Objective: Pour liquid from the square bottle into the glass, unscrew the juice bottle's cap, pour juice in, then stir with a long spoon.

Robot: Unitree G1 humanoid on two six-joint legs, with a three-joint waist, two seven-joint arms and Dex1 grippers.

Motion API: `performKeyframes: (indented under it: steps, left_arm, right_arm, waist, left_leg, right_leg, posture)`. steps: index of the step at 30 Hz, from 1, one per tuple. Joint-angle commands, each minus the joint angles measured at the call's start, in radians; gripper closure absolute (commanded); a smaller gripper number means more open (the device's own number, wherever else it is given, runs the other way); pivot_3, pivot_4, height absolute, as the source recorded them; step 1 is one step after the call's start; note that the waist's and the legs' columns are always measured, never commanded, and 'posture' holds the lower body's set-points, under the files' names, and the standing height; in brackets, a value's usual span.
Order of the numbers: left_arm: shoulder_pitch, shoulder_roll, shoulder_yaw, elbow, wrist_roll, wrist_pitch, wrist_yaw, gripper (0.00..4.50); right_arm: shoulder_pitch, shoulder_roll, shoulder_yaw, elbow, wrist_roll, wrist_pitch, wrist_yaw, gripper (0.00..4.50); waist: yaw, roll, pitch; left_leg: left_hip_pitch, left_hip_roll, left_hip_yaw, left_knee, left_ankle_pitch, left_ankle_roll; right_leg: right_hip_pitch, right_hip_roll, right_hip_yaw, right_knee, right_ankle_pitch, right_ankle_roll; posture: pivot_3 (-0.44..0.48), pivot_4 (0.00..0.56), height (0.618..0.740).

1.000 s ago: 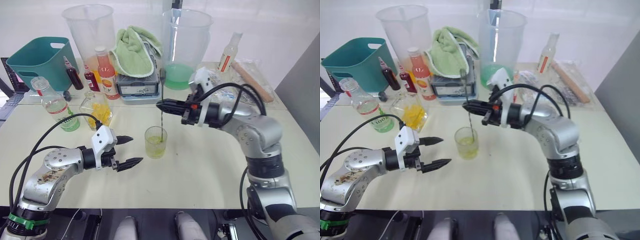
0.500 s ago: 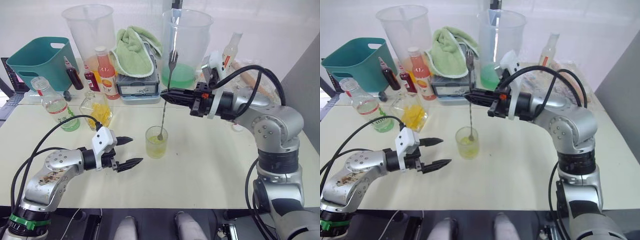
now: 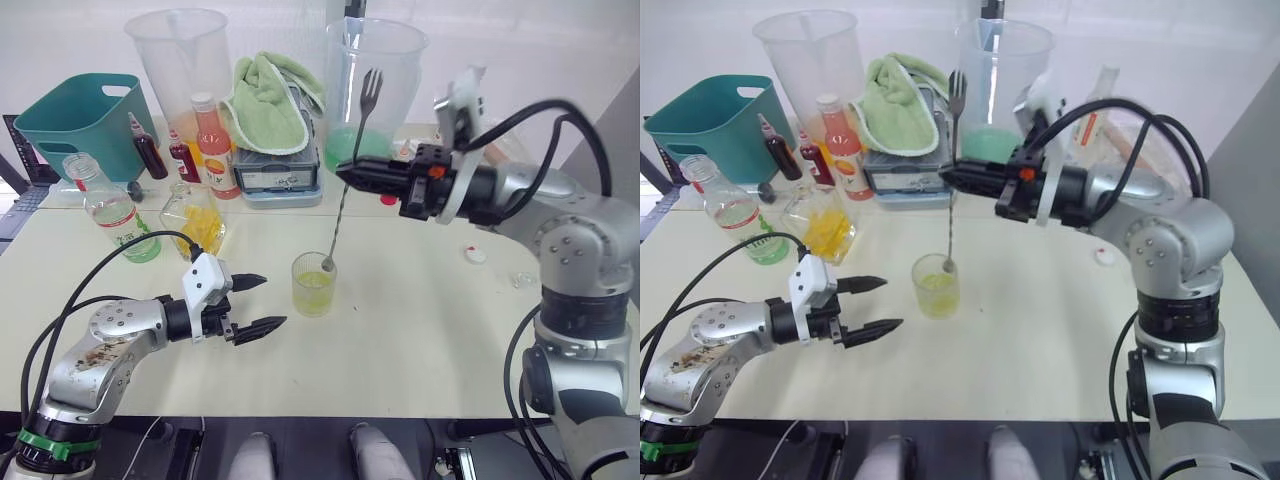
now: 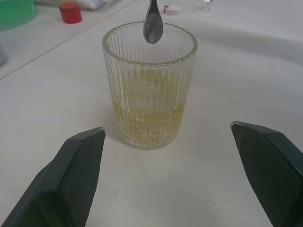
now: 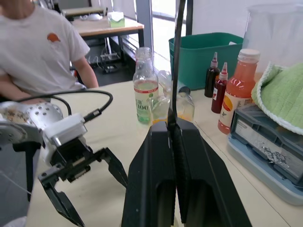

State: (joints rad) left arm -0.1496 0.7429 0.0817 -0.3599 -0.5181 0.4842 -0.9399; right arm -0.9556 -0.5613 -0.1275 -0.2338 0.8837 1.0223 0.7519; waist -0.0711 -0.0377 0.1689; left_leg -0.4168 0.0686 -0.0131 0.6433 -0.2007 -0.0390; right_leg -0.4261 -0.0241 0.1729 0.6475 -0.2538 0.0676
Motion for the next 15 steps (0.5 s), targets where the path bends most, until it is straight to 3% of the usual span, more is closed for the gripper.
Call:
performKeyframes:
  steps: [1, 8, 15]
  left_arm:
    - [0.004, 0.005, 0.058, -0.017, -0.024, -0.015, 0.005, 0.02]
    - [0.016, 0.03, 0.105, -0.029, -0.041, -0.024, -0.024, 0.02]
    - [0.038, 0.052, 0.16, -0.016, -0.045, -0.06, -0.035, 0.02]
  right_arm:
    - [-0.079, -0.054, -0.144, 0.045, 0.112, 0.059, -0.041, 4.5]
    - [-0.137, -0.264, -0.178, 0.224, 0.064, 0.115, -0.03, 4.5]
    - [-0.053, -0.459, -0.092, 0.187, 0.022, 0.218, 0.025, 4.5]
  waist:
    - [0.001, 0.0, 0.0]
    - [0.001, 0.0, 0.0]
    - [-0.003, 0.002, 0.002]
  left_leg:
    - [0.0, 0.0, 0.0, 0.0, 0.0, 0.0]
    - [0.0, 0.0, 0.0, 0.0, 0.0, 0.0]
    - [0.0, 0.0, 0.001, -0.002, 0.0, 0.001]
  right_leg:
    - [0.0, 0.0, 0.0, 0.0, 0.0, 0.0]
    - [0.0, -0.001, 0.0, -0.001, 0.0, 0.0]
    - [-0.001, -0.001, 0.0, -0.001, -0.003, 0.0]
  posture:
    - [0.0, 0.15, 0.723]
    - [0.0, 0.15, 0.723]
    - [0.0, 0.15, 0.723]
